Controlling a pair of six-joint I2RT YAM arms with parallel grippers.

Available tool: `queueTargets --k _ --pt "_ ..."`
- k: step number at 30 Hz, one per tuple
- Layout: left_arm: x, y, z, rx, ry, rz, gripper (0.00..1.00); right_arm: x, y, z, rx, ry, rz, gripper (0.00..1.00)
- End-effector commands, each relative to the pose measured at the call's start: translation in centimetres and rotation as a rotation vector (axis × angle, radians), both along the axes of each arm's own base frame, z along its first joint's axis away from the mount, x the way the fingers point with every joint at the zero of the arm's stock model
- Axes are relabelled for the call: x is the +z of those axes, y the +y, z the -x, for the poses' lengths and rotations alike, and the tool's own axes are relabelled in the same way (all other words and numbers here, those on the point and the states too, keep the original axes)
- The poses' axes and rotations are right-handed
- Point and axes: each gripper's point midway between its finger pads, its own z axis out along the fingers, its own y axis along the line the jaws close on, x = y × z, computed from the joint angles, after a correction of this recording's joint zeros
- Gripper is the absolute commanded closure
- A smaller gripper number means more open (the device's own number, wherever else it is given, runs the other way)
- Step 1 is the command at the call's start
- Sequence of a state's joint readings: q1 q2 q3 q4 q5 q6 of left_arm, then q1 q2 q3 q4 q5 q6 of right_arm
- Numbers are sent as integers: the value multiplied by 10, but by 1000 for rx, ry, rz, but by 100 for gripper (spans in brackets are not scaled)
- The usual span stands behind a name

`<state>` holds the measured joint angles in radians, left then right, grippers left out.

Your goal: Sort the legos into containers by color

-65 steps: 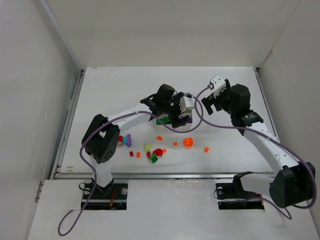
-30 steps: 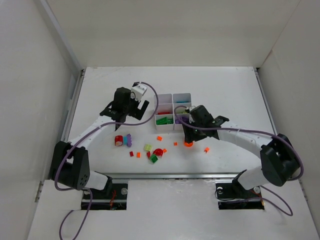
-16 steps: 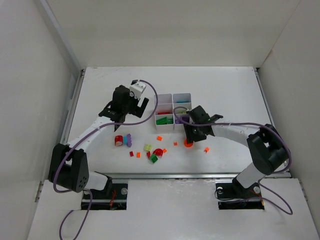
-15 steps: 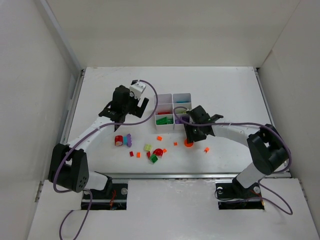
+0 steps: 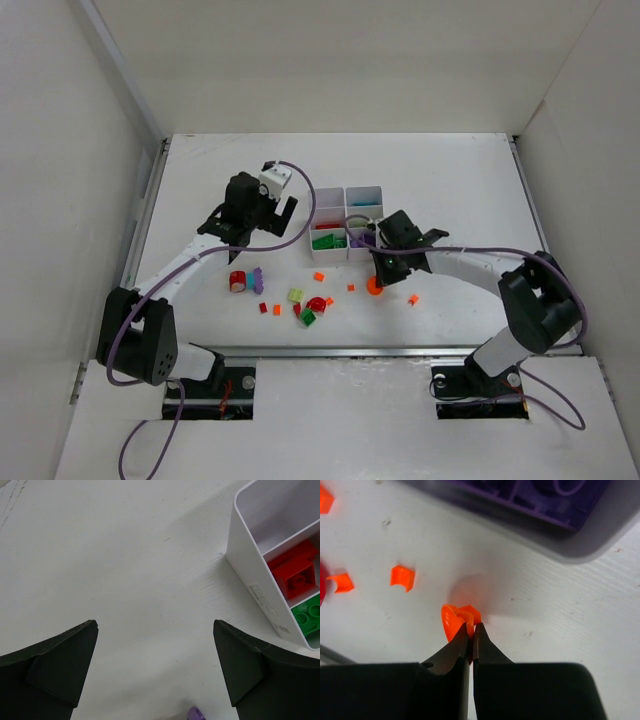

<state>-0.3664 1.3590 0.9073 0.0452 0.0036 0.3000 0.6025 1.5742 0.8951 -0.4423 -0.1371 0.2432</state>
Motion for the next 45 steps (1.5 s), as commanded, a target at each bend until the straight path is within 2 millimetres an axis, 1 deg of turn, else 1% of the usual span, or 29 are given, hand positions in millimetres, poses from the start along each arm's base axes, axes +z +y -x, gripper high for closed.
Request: queueTargets --k 1,2,3,4,5,6,7,8,9,10,11,12,13,14,17,19,20,21,22,23,24,25,29,35,36,38,40,42,45 --pt "20 -3 -1 -3 -59 48 0 52 20 -8 140 -139 -73 100" --pt "20 -3 -1 -3 -59 48 0 63 23 -9 172 -179 -71 100" --pt "16 -2 1 -3 -51 45 0 93 31 -18 201 -258 -116 100" --pt "18 -3 -1 -3 -59 48 0 109 35 -24 220 -307 -131 100" --pt "18 -3 -1 -3 -59 48 0 129 38 -34 206 -371 -149 100" --pt "18 -3 0 2 -57 55 0 167 49 -53 202 -489 -200 100" --pt "21 -3 0 1 -65 59 0 186 51 -66 184 -562 -203 100" --pt "21 -3 0 1 -65 59 0 200 58 -76 180 -603 -227 100" --pt "21 -3 0 6 -63 66 0 212 55 -94 133 -652 -213 100" --pt "21 -3 0 6 -63 66 0 227 67 -116 123 -702 -217 100" --pt "19 -5 3 0 -47 79 0 230 66 -132 113 -718 -196 100" --pt "19 -1 1 11 -47 79 0 232 72 -143 112 -730 -185 100" --pt "19 -2 1 17 -44 89 0 251 74 -158 100 -758 -180 100" --pt "22 -4 3 12 -47 105 0 228 82 -172 129 -721 -134 100" --pt "17 -8 6 -6 -28 123 0 220 96 -189 150 -688 -114 100" --pt "23 -11 6 -12 -41 142 0 219 95 -193 141 -692 -105 100" --pt "18 -12 9 -15 -27 150 0 221 94 -195 130 -704 -99 100" --pt "20 -12 8 -16 -37 153 0 217 94 -195 130 -700 -97 100" --pt "20 -15 8 -22 -31 167 0 224 93 -196 120 -720 -99 100" --pt "16 -15 8 -15 -18 174 0 218 90 -196 115 -712 -87 100" --pt "18 -18 8 -28 -23 183 0 220 91 -198 113 -721 -92 100" --pt "15 -21 9 -36 -7 197 0 220 91 -198 113 -721 -92 100" --pt "15 -28 12 -55 9 229 0 209 90 -195 120 -687 -72 100" --pt "9 -27 15 -43 35 240 0 209 91 -194 119 -681 -83 100" --pt "4 -29 18 -44 52 250 0 209 91 -194 119 -681 -83 100" --pt "4 -30 19 -52 54 254 0 209 91 -194 119 -681 -83 100" --pt "4 -30 19 -52 54 254 0 203 89 -195 114 -669 -66 100" --pt "0 -29 21 -51 63 252 0 203 88 -196 108 -671 -59 100" --pt "0 -29 21 -51 63 251 0 203 88 -196 108 -671 -59 100"
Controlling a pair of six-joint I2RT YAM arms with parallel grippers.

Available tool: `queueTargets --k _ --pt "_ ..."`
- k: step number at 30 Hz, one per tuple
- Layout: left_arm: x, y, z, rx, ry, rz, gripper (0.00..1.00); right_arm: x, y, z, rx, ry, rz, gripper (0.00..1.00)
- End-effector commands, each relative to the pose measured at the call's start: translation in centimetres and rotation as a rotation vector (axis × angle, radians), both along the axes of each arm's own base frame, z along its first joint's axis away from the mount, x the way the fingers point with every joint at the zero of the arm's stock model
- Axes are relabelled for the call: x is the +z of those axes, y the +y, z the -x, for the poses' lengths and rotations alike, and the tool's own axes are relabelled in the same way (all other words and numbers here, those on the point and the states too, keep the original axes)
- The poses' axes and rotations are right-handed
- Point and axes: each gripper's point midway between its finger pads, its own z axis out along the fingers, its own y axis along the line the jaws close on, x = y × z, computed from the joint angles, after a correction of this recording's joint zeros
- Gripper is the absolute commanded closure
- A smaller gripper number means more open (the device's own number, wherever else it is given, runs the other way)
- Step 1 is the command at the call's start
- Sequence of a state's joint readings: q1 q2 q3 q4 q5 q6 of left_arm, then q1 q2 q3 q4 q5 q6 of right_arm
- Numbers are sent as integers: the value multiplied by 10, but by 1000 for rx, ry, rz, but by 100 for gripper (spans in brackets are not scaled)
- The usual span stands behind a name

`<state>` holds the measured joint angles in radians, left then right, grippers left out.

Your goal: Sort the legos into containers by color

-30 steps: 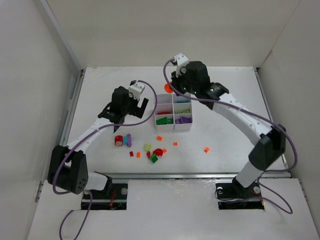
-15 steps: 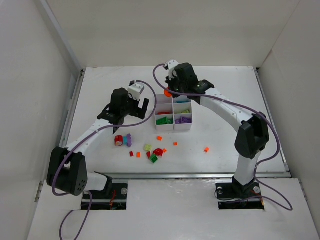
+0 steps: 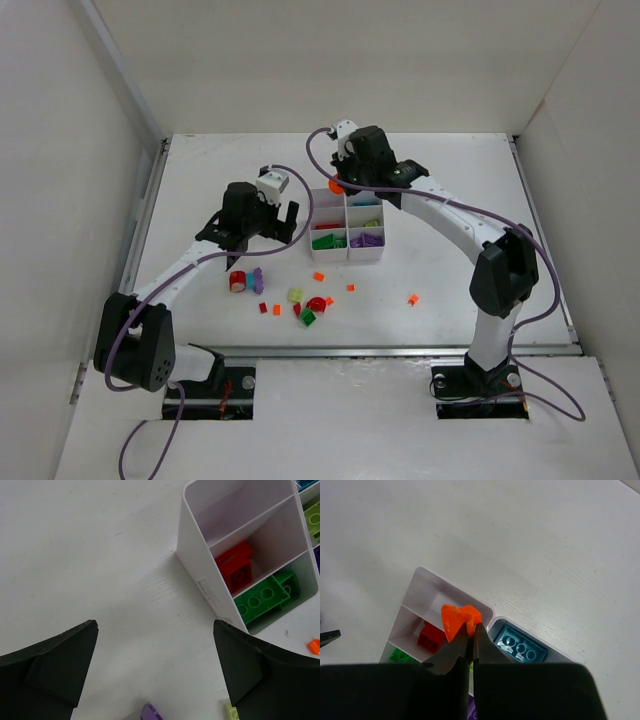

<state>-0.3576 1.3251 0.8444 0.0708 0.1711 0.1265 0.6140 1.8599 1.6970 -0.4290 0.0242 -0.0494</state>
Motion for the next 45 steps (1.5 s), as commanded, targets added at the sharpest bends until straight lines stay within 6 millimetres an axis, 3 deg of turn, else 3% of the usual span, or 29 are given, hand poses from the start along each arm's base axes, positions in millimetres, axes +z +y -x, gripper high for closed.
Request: queueTargets --k 1,14,20,21,23,25,26,29,30,33,36,39,40,41,42,44,45 --pt "11 -3 -2 -2 -30 37 0 21 -3 -3 -17 -45 -18 100" --pt "7 -2 1 -2 -29 36 0 15 16 -18 -20 -23 -75 100" --pt "7 -2 1 -2 -29 36 0 -9 23 -18 -17 19 -55 99" --pt "7 -2 1 -2 -29 36 0 -3 24 -20 -17 8 -63 96" --pt "7 -2 1 -2 -29 36 0 -16 26 -22 -23 34 -53 85" --pt "6 -1 3 -2 -29 36 0 -16 28 -21 -13 49 -51 75" --pt "6 -1 3 -2 -29 36 0 -11 30 -22 0 39 -55 62" --pt "6 -1 3 -2 -29 36 0 -13 30 -16 24 49 -48 43" --pt "6 -1 3 -2 -29 36 0 -20 28 -15 30 58 -31 41" --pt "6 -1 3 -2 -29 36 0 -7 29 -5 47 45 -46 40" --pt "6 0 5 -2 -29 36 0 23 23 4 49 5 -74 40" --pt "7 1 3 6 -39 35 0 40 -4 23 -32 11 -63 39" --pt "7 1 3 6 -39 35 0 38 -13 31 -58 28 -55 37" --pt "3 1 5 11 -27 39 0 33 -35 32 -124 50 -39 35" --pt "5 1 4 11 -36 42 0 14 -60 53 -172 127 3 35" --pt "1 1 6 11 -28 39 0 -14 -94 77 -312 255 8 34" --pt "1 3 5 19 -30 35 0 -53 -126 102 -399 379 73 34"
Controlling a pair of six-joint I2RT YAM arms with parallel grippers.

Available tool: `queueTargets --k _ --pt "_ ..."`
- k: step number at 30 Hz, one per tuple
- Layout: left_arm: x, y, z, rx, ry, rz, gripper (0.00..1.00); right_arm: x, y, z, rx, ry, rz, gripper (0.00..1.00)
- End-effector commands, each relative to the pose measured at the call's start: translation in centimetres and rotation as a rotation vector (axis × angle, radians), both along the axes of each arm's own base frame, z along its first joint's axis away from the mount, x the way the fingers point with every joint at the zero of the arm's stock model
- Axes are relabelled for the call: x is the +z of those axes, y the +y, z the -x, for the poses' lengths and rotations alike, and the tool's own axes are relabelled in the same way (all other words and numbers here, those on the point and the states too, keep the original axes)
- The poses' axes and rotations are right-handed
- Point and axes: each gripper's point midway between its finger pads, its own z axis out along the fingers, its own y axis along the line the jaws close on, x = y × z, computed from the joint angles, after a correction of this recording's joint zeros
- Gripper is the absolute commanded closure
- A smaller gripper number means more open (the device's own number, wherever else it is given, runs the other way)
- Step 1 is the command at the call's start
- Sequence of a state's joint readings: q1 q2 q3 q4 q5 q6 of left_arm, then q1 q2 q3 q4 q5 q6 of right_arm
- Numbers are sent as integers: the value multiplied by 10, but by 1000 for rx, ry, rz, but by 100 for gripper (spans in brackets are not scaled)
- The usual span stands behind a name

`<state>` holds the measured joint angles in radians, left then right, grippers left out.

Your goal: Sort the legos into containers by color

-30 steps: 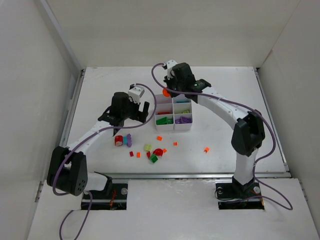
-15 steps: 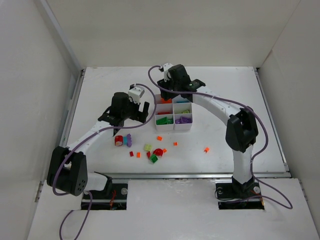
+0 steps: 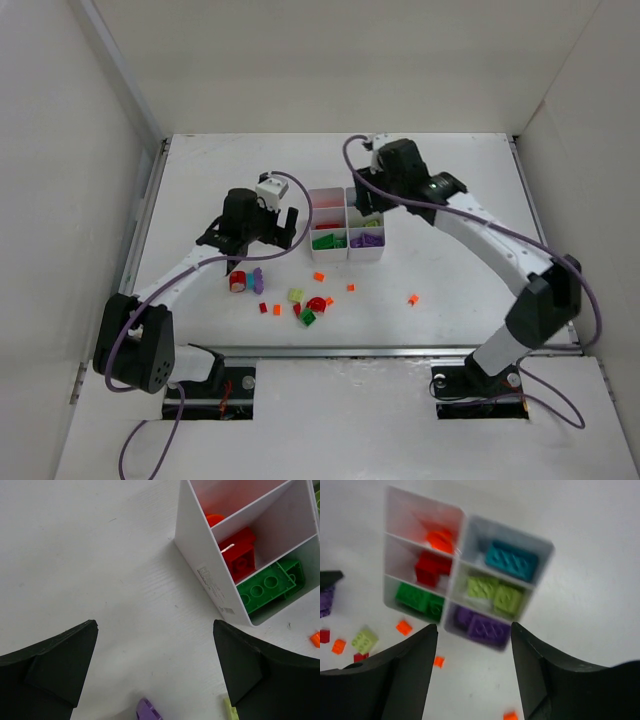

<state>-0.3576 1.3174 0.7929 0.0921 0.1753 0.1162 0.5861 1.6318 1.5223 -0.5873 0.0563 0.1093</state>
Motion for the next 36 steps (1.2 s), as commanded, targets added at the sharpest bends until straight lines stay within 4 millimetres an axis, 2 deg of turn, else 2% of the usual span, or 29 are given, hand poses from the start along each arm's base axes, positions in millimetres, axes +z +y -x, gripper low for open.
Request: queueTargets --k 1,3,4,5,8,11,14,17,19,23,29,33,34,36 --pt "18 0 -5 17 -64 36 0 -62 -82 59 -313 289 68 34" --pt "17 1 -4 17 -66 37 0 -85 -99 86 -400 372 71 31" --pt "16 1 -4 17 -66 37 0 -103 -108 106 -438 426 82 31" --pt "19 0 -6 17 -76 40 0 -111 -108 118 -497 479 49 31" --pt "16 0 -5 17 -76 40 0 -141 -114 148 -617 600 32 31" --pt "13 1 -2 17 -76 41 0 -162 -119 165 -674 655 33 31" --pt "16 2 0 17 -84 44 0 -177 -123 172 -725 670 27 36" --pt "17 7 -1 34 -95 42 0 -183 -124 176 -746 674 -8 40" --pt "17 7 -1 34 -95 42 0 -185 -119 170 -736 660 -54 44" --pt "17 7 -1 34 -95 42 0 -193 -114 164 -731 666 -61 45" --pt "17 7 -1 34 -95 42 0 -191 -113 153 -738 642 -60 48" --pt "17 7 -1 34 -95 42 0 -198 -115 157 -741 654 -48 62" --pt "17 7 -1 34 -95 42 0 -198 -115 157 -741 654 -48 71" --pt "17 7 -1 34 -95 42 0 -198 -115 157 -731 652 -41 82"
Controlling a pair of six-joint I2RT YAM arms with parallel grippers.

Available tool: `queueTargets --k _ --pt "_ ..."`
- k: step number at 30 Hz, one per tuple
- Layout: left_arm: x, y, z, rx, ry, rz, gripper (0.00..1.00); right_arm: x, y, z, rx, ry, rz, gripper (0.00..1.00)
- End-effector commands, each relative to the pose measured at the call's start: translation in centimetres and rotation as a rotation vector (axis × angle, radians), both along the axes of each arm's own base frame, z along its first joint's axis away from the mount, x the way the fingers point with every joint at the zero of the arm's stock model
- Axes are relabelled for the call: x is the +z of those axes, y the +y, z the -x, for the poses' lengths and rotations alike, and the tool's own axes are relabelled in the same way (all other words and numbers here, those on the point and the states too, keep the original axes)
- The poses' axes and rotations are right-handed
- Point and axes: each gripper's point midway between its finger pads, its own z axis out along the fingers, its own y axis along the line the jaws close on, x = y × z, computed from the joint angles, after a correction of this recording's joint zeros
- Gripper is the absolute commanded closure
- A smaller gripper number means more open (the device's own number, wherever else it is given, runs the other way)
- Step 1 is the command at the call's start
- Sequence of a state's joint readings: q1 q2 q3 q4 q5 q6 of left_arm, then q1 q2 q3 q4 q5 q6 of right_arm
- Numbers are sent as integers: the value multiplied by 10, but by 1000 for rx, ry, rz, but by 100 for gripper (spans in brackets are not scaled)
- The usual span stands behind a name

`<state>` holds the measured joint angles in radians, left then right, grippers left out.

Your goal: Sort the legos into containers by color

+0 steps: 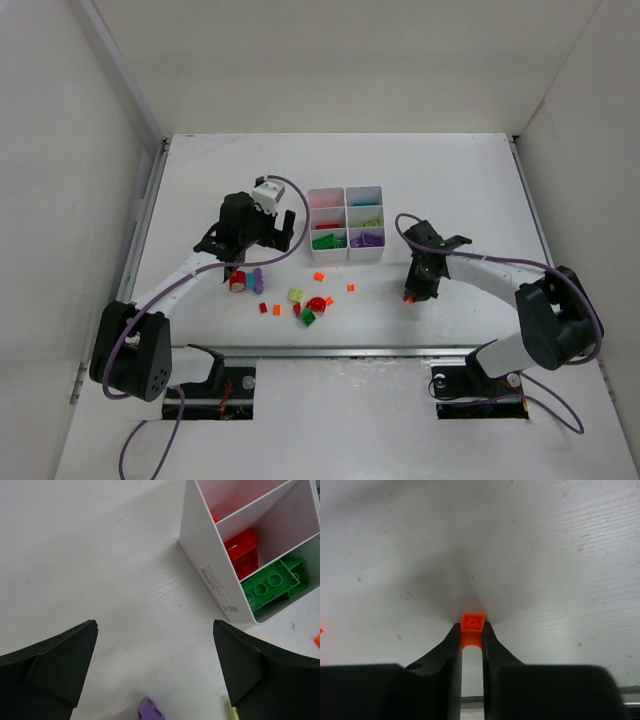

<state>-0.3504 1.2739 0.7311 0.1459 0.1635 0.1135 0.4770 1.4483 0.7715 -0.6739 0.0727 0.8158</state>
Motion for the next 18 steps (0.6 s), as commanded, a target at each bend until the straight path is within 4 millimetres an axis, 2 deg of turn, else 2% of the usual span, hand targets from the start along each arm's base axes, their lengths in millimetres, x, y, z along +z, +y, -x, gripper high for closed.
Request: queueTargets --k 1,2,3,5,8,9,10,12,13,16,17,18 --pt "18 1 -5 15 -61 34 0 5 3 -15 0 -48 -10 91" --pt "18 1 -5 15 -61 34 0 5 2 -16 6 -53 0 96" --pt "18 1 -5 15 -61 34 0 14 2 -24 12 -83 5 100" --pt "18 1 -5 15 -61 34 0 26 1 -33 64 -135 38 100" --pt "18 6 -7 33 -62 29 0 71 16 -55 176 -270 71 100" --pt "18 6 -7 33 -62 29 0 90 25 -63 221 -345 102 100" --pt "18 6 -7 33 -62 29 0 125 41 -82 247 -455 84 100" --pt "18 7 -8 41 -64 25 0 165 60 -101 355 -610 91 100" --pt "14 8 -6 41 -55 22 0 199 79 -122 367 -739 47 100" --pt "15 8 -7 54 -61 29 0 220 106 -159 433 -838 56 100" --pt "15 8 -7 54 -61 29 0 228 124 -183 447 -867 61 100" --pt "15 8 -7 54 -61 29 0 231 133 -194 492 -872 77 100"
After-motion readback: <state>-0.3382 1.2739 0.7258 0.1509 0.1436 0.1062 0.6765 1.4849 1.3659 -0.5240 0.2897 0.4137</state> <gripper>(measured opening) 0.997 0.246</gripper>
